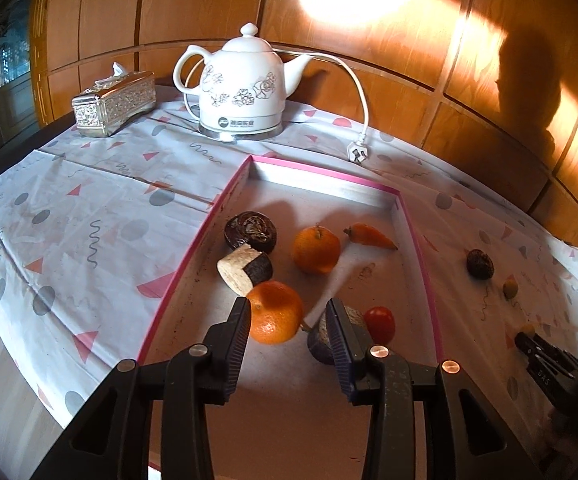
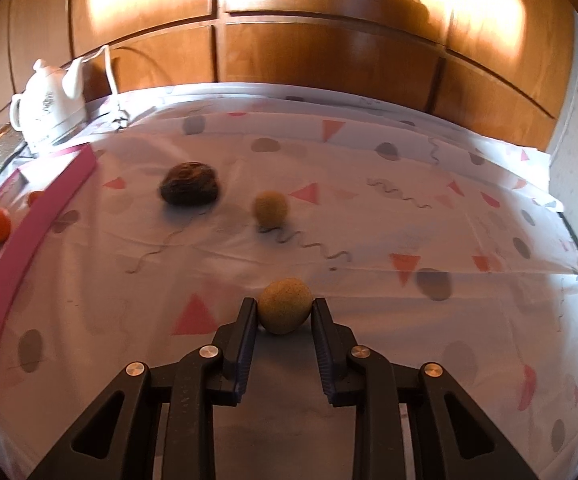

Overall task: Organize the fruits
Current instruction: 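Lower the cut yam piece into the tray and open the left tool, then carry the tan round fruit into the tray and open the right tool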

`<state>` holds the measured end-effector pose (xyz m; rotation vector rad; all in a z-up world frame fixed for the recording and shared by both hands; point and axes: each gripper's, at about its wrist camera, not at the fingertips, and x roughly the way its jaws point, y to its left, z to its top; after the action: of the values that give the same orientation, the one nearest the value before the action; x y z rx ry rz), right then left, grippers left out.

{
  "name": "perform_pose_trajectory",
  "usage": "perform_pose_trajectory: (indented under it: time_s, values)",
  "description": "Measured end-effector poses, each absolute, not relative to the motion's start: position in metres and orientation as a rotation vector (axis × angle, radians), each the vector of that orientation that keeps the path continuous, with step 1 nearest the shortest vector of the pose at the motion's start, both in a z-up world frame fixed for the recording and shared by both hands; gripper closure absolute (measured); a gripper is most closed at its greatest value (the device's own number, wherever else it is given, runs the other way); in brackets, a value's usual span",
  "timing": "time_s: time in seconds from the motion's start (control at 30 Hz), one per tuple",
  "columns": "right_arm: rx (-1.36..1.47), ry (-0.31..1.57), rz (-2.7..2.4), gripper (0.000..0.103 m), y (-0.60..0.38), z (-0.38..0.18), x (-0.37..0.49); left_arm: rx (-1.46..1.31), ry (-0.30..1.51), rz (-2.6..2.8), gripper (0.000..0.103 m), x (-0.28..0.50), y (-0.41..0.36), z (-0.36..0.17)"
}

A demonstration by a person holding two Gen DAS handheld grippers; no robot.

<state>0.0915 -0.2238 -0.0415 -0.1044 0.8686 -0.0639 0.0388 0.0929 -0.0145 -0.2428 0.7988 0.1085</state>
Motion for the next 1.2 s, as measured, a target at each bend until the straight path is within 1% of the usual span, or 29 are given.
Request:
perform_pose_trajectory:
  time_s: [0.33,0.8,1.2]
  values:
    - [-0.052,0.903,0.114,0.076,-0.178,-0.041,0.096,-0.209,0.812,0.107,0.063,0.036,0.087,-0.021]
    - [-0.061,0.842,0.391,0.076,-0.088,0.002,0.098,-0.199,0.799,0.126,0.063,0.034,0.094,-0.023]
    - [-0.046,0.88,0.498,0.075,-0.039,0.006,0.116,-0.215,0.791,0.132,0.063,0.031,0.102,-0.023]
